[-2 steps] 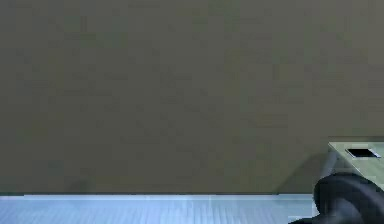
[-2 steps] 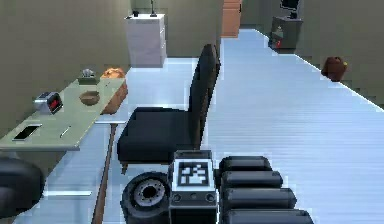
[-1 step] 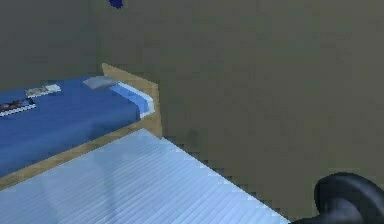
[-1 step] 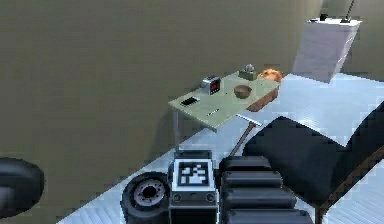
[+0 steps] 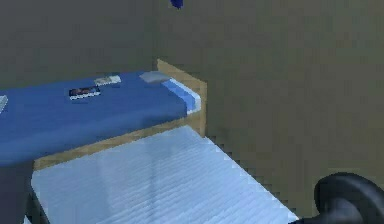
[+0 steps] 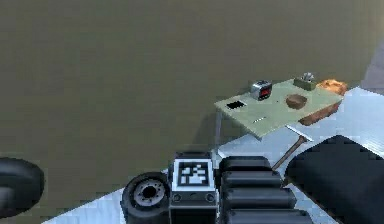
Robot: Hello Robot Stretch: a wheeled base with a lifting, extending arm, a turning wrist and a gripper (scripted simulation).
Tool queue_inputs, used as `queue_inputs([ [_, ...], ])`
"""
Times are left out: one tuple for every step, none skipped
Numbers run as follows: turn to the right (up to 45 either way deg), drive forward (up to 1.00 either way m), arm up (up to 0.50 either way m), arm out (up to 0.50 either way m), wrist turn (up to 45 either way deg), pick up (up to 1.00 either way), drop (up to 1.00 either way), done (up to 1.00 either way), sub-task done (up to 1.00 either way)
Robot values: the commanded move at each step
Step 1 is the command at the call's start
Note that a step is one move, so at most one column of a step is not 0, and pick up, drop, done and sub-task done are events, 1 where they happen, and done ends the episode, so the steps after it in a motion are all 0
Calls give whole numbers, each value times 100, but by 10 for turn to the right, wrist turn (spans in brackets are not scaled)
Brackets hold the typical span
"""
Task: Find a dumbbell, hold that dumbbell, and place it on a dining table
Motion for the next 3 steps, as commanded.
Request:
queue_inputs([
  [450, 0, 0, 0, 0, 0, 0, 0, 0],
  [450, 0, 0, 0, 0, 0, 0, 0, 0],
  [450, 0, 0, 0, 0, 0, 0, 0, 0],
])
